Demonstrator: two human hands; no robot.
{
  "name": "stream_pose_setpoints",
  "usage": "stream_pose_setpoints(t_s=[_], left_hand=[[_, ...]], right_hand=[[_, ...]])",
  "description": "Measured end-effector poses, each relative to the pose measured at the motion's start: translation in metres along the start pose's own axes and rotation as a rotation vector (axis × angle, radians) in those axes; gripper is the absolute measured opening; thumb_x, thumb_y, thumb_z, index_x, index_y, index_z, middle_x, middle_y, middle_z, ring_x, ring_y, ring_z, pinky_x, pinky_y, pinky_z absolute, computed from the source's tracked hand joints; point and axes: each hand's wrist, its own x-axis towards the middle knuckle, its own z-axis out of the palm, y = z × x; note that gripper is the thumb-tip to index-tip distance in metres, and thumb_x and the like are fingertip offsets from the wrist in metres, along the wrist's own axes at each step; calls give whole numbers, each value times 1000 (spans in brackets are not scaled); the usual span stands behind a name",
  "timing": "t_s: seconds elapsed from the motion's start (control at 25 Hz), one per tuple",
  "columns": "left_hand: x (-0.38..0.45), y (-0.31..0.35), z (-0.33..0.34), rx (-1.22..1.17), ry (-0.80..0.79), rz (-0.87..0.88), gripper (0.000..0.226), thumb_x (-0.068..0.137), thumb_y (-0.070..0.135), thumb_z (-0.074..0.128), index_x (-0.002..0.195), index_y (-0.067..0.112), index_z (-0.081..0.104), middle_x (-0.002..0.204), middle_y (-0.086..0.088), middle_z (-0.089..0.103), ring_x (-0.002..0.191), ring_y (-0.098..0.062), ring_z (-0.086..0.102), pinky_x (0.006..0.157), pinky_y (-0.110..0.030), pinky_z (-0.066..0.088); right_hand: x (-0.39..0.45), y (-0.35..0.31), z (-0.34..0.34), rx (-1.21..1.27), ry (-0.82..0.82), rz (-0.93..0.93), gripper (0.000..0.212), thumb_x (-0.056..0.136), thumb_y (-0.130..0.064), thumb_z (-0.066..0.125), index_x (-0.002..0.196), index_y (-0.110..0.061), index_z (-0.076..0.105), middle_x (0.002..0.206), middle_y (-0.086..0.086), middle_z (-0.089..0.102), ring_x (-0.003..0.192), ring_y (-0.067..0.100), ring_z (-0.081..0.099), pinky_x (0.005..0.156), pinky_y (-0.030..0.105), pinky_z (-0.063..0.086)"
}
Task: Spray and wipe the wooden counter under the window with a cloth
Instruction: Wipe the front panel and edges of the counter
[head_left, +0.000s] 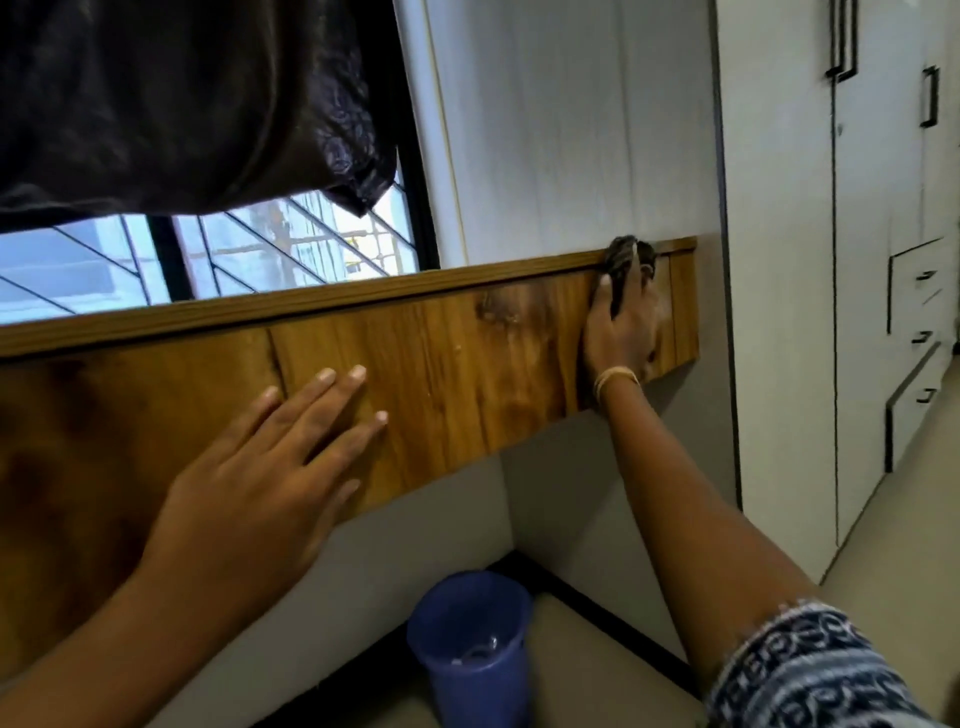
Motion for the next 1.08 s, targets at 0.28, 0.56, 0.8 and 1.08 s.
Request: stream_pose_setpoints(t_s=[0.28, 0.56, 0.8, 1.08], left_hand=[[-79, -59, -22, 161, 35, -134, 60, 92, 47, 35, 150, 31, 28, 161, -5, 18, 147, -24, 20, 114, -49, 18], [-149, -103, -71, 317, -88, -224, 64, 94, 54, 29, 152, 28, 20, 162, -7, 10, 149, -26, 13, 116, -53, 12], [-213, -120, -76, 360, -68, -423, 68, 93, 55, 33, 153, 25, 21, 162, -10, 9, 149, -28, 12, 117, -52, 11], [-279, -150, -107, 392, -104, -625, 73, 92, 56, 32, 154, 21, 15, 162, -8, 6, 149, -25, 9, 116, -52, 14]], right_hand=[[-178, -90, 41, 41, -144, -814, 46, 101, -41, 39, 146, -33, 41, 150, 8, 43, 140, 33, 35, 115, 47, 27], [-137, -67, 13, -31, -112, -308, 54, 100, -37, 41, 151, -24, 34, 157, 18, 28, 144, 37, 27, 118, 43, 21], [-243, -154, 44, 9, -60, -370, 52, 99, -41, 40, 149, -28, 37, 153, 15, 39, 141, 39, 33, 114, 50, 24], [-386, -255, 66, 96, -253, -711, 58, 93, -37, 53, 148, -33, 38, 150, 13, 44, 140, 40, 34, 112, 55, 25]])
